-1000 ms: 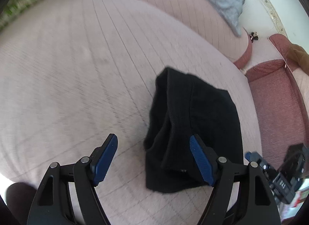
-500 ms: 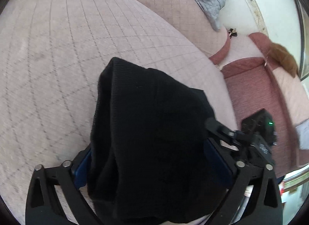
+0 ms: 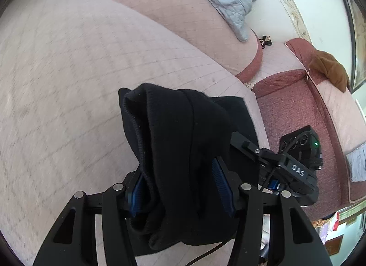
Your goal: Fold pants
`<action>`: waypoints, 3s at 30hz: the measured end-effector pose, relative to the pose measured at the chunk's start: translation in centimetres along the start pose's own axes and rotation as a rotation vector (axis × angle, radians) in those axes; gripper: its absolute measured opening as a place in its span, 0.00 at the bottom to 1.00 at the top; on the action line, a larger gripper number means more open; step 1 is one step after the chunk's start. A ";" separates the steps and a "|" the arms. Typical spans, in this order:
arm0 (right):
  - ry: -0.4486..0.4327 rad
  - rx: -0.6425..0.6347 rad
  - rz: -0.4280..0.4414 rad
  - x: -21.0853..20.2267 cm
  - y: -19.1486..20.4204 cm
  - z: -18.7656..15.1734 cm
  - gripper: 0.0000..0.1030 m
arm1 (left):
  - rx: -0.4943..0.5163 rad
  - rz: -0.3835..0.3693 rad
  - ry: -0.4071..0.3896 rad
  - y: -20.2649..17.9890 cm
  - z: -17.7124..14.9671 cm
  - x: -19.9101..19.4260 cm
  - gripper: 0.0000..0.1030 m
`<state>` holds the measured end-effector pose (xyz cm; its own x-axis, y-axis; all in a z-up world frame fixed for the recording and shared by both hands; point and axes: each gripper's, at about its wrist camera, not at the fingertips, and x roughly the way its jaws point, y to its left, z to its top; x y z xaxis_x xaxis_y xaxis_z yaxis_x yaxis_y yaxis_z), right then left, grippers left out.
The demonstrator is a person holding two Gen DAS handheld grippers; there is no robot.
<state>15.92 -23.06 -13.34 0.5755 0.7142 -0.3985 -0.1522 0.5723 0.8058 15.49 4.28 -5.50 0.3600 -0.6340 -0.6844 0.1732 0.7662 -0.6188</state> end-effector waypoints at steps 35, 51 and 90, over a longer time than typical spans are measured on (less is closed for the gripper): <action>-0.122 0.280 -0.005 -5.0 -5.8 3.9 0.73 | -0.129 0.132 0.089 -1.2 8.2 10.3 0.65; -0.194 0.004 -0.174 -7.0 0.9 -2.2 0.76 | 0.237 0.385 -0.268 -6.8 -3.4 -10.2 0.66; -0.197 -0.281 -0.710 -6.3 2.4 -14.2 0.86 | 0.342 0.536 -0.324 -1.7 -9.6 -3.8 1.00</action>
<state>0.46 -20.47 -15.14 0.7392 0.0698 -0.6699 0.1229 0.9639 0.2360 5.05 4.42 -5.53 0.7209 -0.1392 -0.6789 0.1551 0.9872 -0.0376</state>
